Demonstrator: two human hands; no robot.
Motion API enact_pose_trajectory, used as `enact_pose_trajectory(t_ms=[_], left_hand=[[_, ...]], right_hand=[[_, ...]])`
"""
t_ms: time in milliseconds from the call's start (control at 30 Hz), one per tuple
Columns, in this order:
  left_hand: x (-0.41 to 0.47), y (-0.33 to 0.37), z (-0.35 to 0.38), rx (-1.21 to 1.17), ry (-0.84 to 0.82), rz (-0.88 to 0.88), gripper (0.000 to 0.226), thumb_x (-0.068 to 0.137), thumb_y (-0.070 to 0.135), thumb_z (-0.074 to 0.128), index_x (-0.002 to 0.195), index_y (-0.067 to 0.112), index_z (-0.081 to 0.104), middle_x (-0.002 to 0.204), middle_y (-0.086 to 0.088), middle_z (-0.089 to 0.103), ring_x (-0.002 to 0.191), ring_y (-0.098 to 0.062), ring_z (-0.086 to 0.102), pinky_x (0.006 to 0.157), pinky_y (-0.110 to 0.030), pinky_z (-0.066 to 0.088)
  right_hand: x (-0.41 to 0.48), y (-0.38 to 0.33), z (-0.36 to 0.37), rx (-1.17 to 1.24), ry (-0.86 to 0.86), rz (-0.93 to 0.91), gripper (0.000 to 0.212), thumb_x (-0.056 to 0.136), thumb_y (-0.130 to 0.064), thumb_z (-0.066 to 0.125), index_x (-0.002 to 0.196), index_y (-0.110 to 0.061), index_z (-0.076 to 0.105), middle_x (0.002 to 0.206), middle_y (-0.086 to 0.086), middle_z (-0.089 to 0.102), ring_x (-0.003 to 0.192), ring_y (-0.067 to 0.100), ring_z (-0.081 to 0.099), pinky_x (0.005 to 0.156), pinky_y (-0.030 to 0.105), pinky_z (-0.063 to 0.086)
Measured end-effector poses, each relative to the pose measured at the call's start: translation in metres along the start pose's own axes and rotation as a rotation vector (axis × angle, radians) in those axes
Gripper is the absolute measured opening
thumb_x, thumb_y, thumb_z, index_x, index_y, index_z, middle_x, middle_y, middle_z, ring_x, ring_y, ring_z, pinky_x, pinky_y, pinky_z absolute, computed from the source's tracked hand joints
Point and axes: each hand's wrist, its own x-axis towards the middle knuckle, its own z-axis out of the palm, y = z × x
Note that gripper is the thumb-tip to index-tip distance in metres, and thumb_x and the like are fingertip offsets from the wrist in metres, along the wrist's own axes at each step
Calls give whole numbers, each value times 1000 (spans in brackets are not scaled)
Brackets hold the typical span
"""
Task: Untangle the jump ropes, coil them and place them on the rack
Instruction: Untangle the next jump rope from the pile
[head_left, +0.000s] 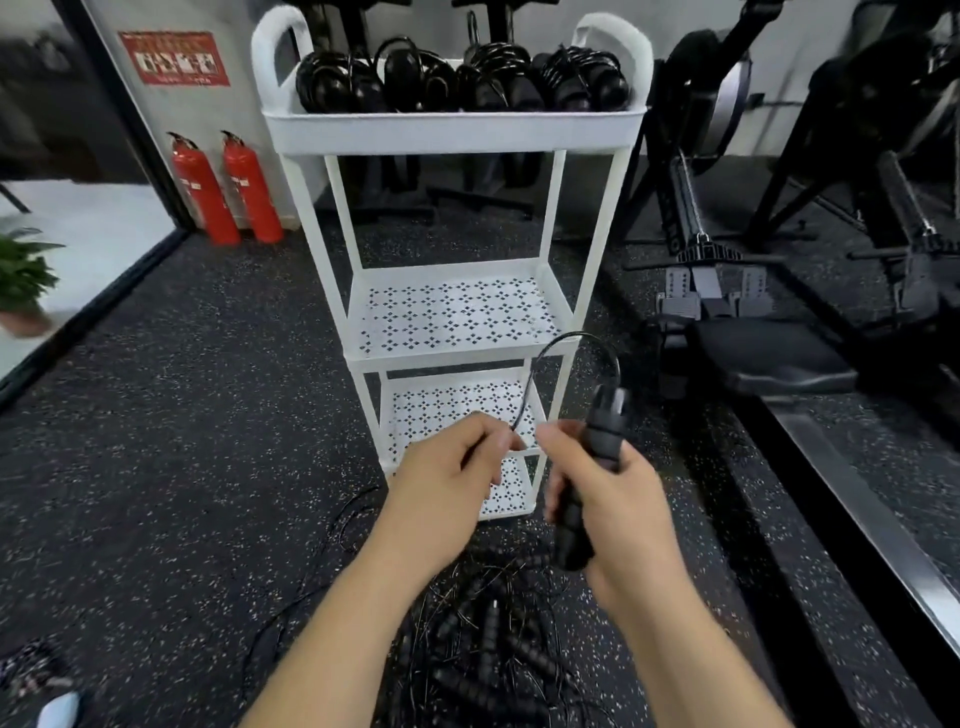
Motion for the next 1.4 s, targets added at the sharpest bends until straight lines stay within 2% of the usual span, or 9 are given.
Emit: enact_pose_trajectory(t_ms=[200, 333, 500, 633, 800, 933, 1133, 1267, 1400], left_hand=[[-2, -9, 5, 150, -125, 80, 25, 109, 28, 56, 87, 36, 67, 64, 13, 57, 58, -6, 45, 57, -28, 37], [1, -14, -1, 67, -211, -24, 16, 106, 44, 59, 94, 49, 69, 71, 11, 65, 71, -16, 66, 79, -39, 57], [17, -42, -11, 170, -424, -189, 22, 100, 64, 57, 111, 49, 70, 88, 13, 77, 90, -10, 75, 94, -32, 53], [21, -76, -19, 364, -514, -264, 20, 103, 62, 56, 103, 47, 70, 93, 19, 76, 80, -9, 69, 80, -30, 53], [23, -101, -22, 403, -369, -278, 21, 104, 54, 61, 92, 42, 74, 89, 18, 76, 60, -25, 58, 63, -42, 55], [27, -83, -16, 235, -186, -213, 19, 108, 37, 61, 113, 47, 77, 95, 21, 79, 46, -8, 38, 44, -25, 37], [26, -41, -7, 116, -57, -20, 26, 109, 32, 60, 126, 45, 74, 89, 16, 77, 57, -5, 49, 52, -19, 39], [21, -29, -11, 99, 13, 18, 28, 109, 29, 60, 132, 39, 73, 84, 14, 76, 61, 7, 59, 59, -9, 39], [23, -22, -17, -1, 92, 30, 24, 107, 30, 64, 125, 40, 76, 80, 11, 75, 71, -5, 70, 75, -28, 54]], right_hand=[[2, 18, 10, -2, 51, 42, 12, 91, -18, 85, 81, -14, 78, 65, 10, 58, 62, 24, 48, 62, 41, 37], [10, 9, 8, -8, 61, 17, 16, 91, -10, 83, 79, -13, 73, 69, 12, 62, 63, 24, 51, 60, 38, 43], [24, -12, -15, 92, 120, -37, 13, 93, -11, 81, 95, -10, 68, 74, 7, 66, 59, 17, 55, 57, 29, 47], [32, -19, -31, 202, 169, -49, 18, 95, -12, 79, 106, -8, 65, 76, 3, 66, 61, 14, 56, 57, 25, 46], [39, -17, -42, 277, 206, -61, 21, 97, -17, 78, 112, -11, 65, 79, -1, 66, 64, 11, 56, 55, 23, 46], [34, -13, -35, 294, 115, -15, 25, 99, -27, 76, 116, -10, 70, 87, 3, 71, 65, 11, 55, 57, 21, 46], [28, 14, -16, 194, 26, 148, 50, 96, -42, 77, 126, -2, 73, 88, 8, 73, 67, 14, 57, 60, 24, 49], [19, 28, -3, 222, -4, 198, 39, 99, -34, 74, 122, -4, 75, 82, 7, 68, 64, 14, 55, 59, 25, 48], [9, 41, 12, 264, -39, 243, 26, 96, -16, 68, 117, -1, 73, 83, 11, 68, 62, 16, 54, 54, 25, 46]])
